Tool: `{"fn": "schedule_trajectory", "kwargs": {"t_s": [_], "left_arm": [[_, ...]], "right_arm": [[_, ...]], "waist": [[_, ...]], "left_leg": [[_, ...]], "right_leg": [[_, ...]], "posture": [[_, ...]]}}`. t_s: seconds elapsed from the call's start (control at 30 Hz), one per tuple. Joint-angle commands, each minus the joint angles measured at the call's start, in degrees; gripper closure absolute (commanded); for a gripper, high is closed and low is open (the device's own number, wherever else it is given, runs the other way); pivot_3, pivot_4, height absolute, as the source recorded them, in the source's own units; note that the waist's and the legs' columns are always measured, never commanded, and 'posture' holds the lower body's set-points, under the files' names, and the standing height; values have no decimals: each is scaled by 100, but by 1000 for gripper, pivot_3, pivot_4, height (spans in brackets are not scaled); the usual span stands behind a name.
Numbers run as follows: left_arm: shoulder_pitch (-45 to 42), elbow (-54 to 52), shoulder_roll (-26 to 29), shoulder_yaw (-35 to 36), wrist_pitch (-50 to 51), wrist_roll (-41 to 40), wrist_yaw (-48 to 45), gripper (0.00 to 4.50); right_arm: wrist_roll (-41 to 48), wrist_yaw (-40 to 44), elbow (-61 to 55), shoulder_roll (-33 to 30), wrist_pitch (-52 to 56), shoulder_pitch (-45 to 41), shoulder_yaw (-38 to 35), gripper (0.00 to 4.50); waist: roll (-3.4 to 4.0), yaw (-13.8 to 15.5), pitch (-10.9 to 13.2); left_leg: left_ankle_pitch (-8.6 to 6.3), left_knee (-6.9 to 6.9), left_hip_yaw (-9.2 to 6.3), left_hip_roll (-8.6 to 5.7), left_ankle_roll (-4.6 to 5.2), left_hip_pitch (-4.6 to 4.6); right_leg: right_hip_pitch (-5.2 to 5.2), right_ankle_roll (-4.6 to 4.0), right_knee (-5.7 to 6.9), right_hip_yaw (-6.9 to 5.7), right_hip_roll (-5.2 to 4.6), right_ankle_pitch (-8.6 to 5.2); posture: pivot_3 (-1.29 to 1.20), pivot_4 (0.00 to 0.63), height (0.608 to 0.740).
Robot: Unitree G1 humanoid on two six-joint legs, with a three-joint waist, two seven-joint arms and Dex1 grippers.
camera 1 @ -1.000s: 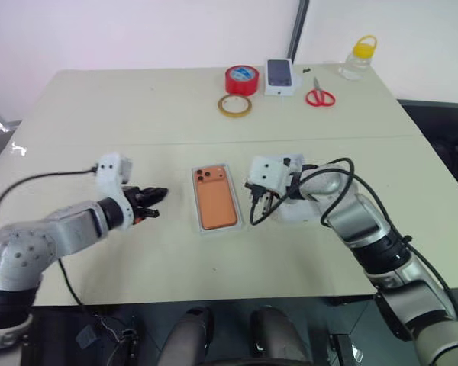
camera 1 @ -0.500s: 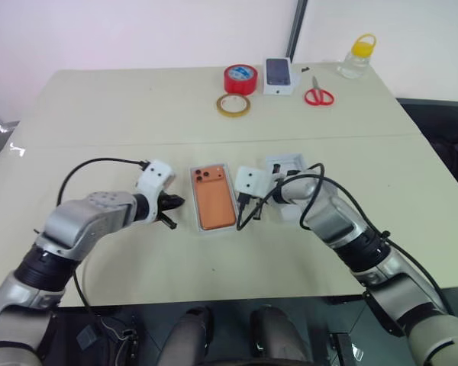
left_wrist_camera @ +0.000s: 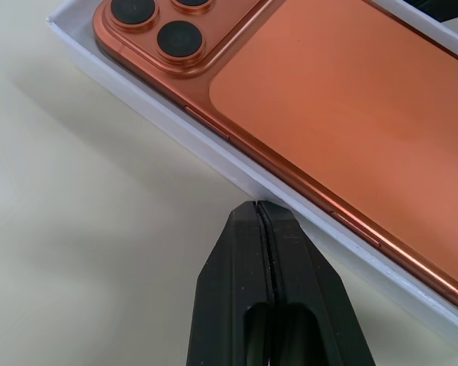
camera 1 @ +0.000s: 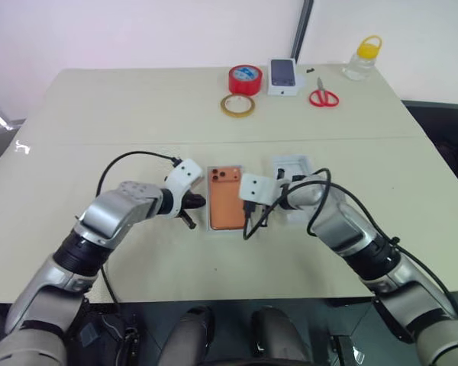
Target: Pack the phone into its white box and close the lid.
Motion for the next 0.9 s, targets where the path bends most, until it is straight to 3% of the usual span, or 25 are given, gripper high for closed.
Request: {"fn": "schedule_trajectory", "kwargs": {"t_s": [0.03, 0.37, 0.9], "left_arm": [[-280, -106, -516, -366, -97, 64, -408, 4472], [-490, 108, -1273, -596, -76, 506, -770, 4472], [-167, -62, -1034, -188, 123, 721, -871, 4472]], "right_arm": [[81, 122, -587, -158, 6, 95, -160, 4500], [139, 273, -1423, -909, 455, 782, -554, 4500], [249, 407, -1398, -1329, 411, 834, -808, 4500]], "waist": [[0, 9, 0], [0, 0, 0], [0, -12, 0]], "left_leg": [[0, 1, -1, 0, 0, 0], [-3, 6, -2, -2, 5, -4], [-3, 7, -2, -1, 5, -3]], "right_leg": [[0, 1, 0, -1, -1, 0], [2, 3, 0, -3, -3, -2], [1, 3, 1, -3, -2, -2]], "posture": [[0, 150, 740], [0, 150, 740], [0, 150, 740]]}}
